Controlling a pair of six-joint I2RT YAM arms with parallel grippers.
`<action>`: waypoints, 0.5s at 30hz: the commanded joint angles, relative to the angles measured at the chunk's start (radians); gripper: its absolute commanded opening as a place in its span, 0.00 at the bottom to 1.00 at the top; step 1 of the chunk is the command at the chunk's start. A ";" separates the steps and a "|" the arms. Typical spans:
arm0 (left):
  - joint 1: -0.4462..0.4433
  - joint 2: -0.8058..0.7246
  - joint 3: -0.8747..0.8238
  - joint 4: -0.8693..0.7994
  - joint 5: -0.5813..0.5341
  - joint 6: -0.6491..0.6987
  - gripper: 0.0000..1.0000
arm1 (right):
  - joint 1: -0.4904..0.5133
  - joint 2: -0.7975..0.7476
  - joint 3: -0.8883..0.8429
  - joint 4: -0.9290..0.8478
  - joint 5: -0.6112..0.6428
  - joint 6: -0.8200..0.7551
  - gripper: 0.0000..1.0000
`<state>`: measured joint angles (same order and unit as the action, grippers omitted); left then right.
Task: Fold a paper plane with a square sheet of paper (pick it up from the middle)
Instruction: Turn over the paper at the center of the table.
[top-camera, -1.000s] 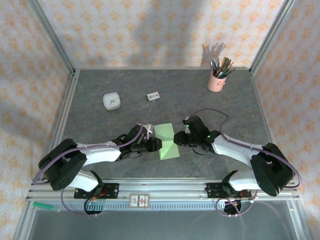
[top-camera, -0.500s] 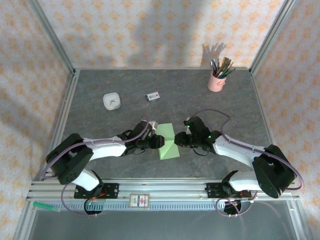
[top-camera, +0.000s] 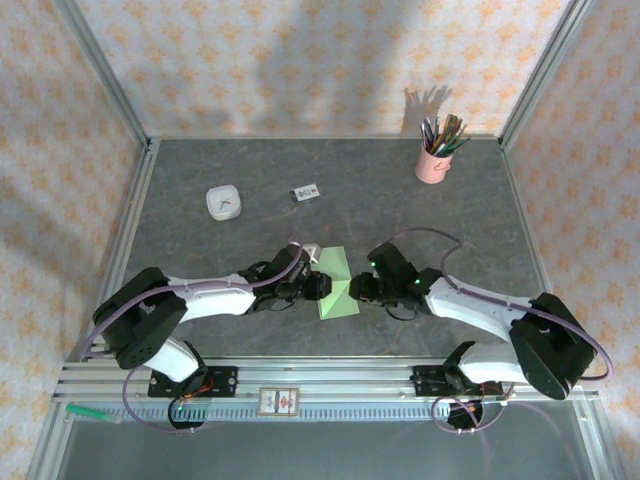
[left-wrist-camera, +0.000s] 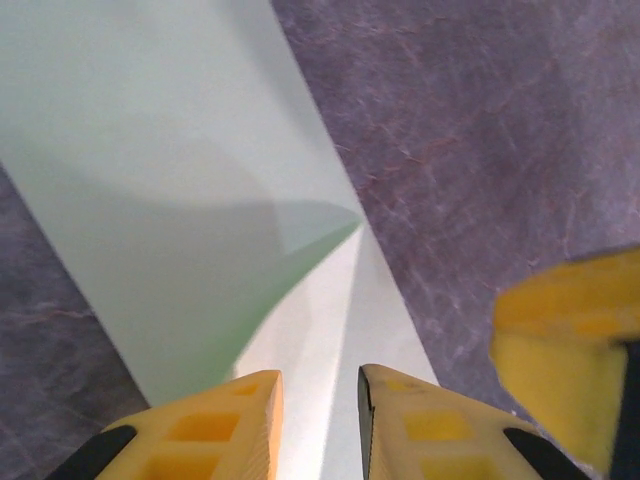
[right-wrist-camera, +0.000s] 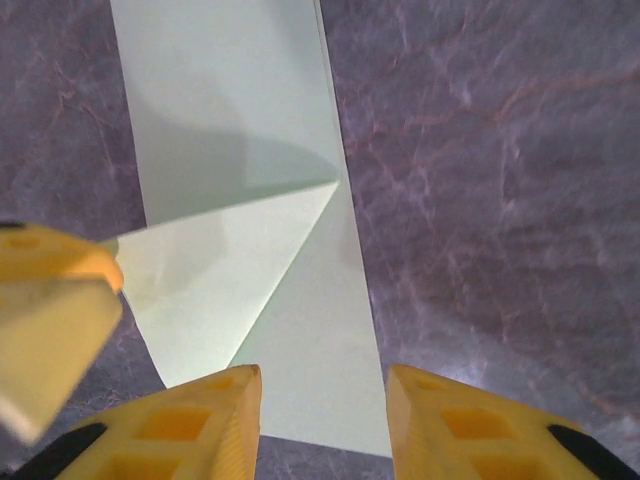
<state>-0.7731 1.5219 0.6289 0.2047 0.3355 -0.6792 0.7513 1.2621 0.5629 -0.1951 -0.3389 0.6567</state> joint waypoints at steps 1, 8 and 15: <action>0.017 0.037 0.014 0.031 0.013 0.025 0.28 | 0.050 0.010 -0.022 -0.007 0.065 0.093 0.37; 0.020 0.096 -0.004 0.072 0.033 0.028 0.25 | 0.090 0.052 -0.032 0.037 0.074 0.129 0.37; 0.026 0.095 -0.027 0.079 0.034 0.036 0.25 | 0.122 0.099 -0.043 0.086 0.058 0.144 0.38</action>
<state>-0.7563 1.6146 0.6209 0.2604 0.3622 -0.6724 0.8642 1.3468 0.5354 -0.1417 -0.3058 0.7780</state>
